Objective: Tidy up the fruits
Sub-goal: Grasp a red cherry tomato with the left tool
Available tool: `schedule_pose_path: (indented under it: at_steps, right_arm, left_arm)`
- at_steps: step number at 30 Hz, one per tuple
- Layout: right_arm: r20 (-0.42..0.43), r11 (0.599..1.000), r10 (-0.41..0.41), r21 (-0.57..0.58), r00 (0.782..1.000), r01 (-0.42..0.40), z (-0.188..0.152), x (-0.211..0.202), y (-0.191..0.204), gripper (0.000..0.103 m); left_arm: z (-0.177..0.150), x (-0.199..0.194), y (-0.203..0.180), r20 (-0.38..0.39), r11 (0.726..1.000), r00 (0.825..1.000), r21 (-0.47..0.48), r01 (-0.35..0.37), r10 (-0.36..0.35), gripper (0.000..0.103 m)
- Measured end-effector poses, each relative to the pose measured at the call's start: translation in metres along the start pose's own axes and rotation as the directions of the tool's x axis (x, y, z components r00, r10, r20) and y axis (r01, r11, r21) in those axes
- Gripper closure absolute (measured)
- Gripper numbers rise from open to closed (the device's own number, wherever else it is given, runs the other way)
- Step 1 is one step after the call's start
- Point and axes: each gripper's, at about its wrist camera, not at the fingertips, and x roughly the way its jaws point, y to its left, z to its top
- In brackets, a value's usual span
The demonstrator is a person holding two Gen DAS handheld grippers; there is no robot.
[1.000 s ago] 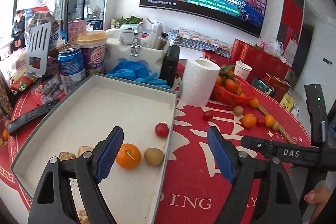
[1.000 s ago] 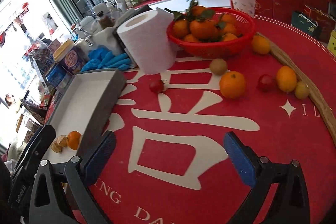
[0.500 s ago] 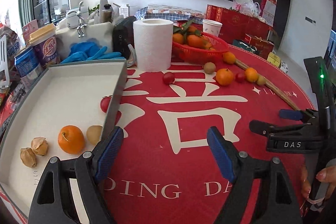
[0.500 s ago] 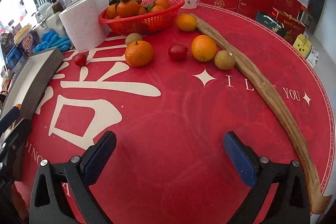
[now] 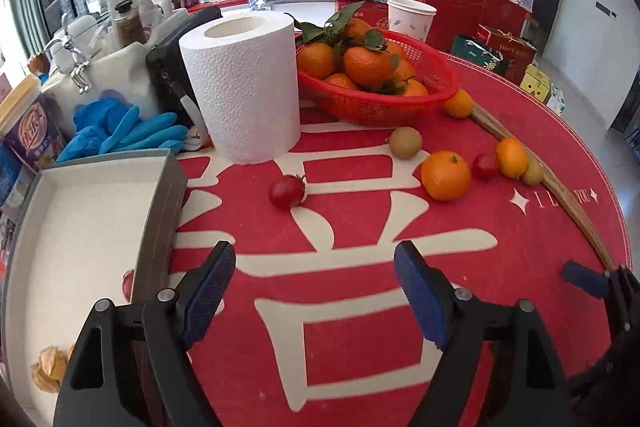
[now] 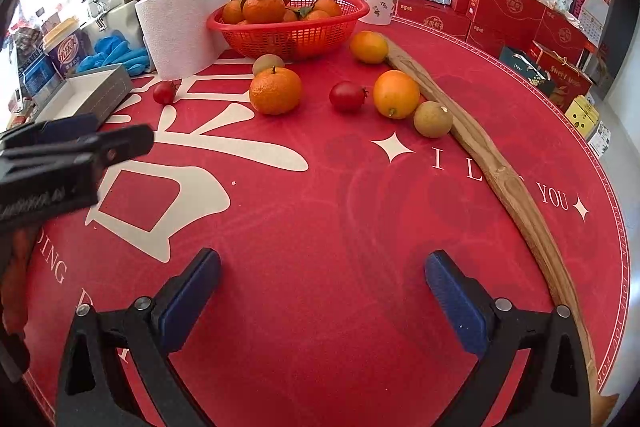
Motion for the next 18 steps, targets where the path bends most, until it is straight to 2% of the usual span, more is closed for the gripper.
schedule_pose_path:
  at_steps: [5, 9, 11, 12, 13, 14, 18]
  right_arm:
    - [0.0, 1.0, -0.002, 0.002, 1.0, 0.002, 0.0, 0.0, 0.0, 0.0]
    - [-0.002, 1.0, -0.003, 0.004, 1.0, 0.003, -0.001, 0.0, -0.001, 0.0]
    - [-0.001, 1.0, -0.002, 0.004, 1.0, 0.002, 0.0, 0.0, -0.001, 0.0]
    - [-0.002, 1.0, -0.003, 0.004, 1.0, 0.003, 0.0, 0.0, -0.001, 0.0]
    - [-0.001, 1.0, -0.003, 0.004, 1.0, 0.003, 0.0, 0.0, -0.001, 0.0]
    - [-0.002, 1.0, -0.003, 0.004, 1.0, 0.003, 0.0, 0.0, -0.001, 0.0]
    - [0.0, 1.0, -0.003, 0.005, 1.0, 0.003, 0.0, -0.001, -0.001, 0.0]
  left_arm:
    - [0.019, 0.034, 0.003, -0.052, 0.998, 0.998, -0.03, -0.047, 0.045, 0.023]
    - [0.025, 0.04, 0.003, -0.031, 0.998, 0.999, -0.051, -0.037, 0.035, 0.028]
    - [0.026, 0.039, 0.002, -0.023, 0.998, 0.999, -0.05, -0.034, 0.033, 0.041]
    - [0.025, 0.037, 0.002, -0.018, 0.999, 0.999, -0.043, -0.032, 0.032, 0.054]
    - [0.025, 0.034, 0.0, -0.014, 0.999, 0.999, -0.034, -0.029, 0.029, 0.062]
    - [0.023, 0.032, 0.0, -0.011, 0.999, 1.0, -0.024, -0.028, 0.028, 0.079]
    - [0.009, 0.02, 0.003, -0.007, 0.999, 1.0, -0.015, -0.031, 0.031, 0.081]
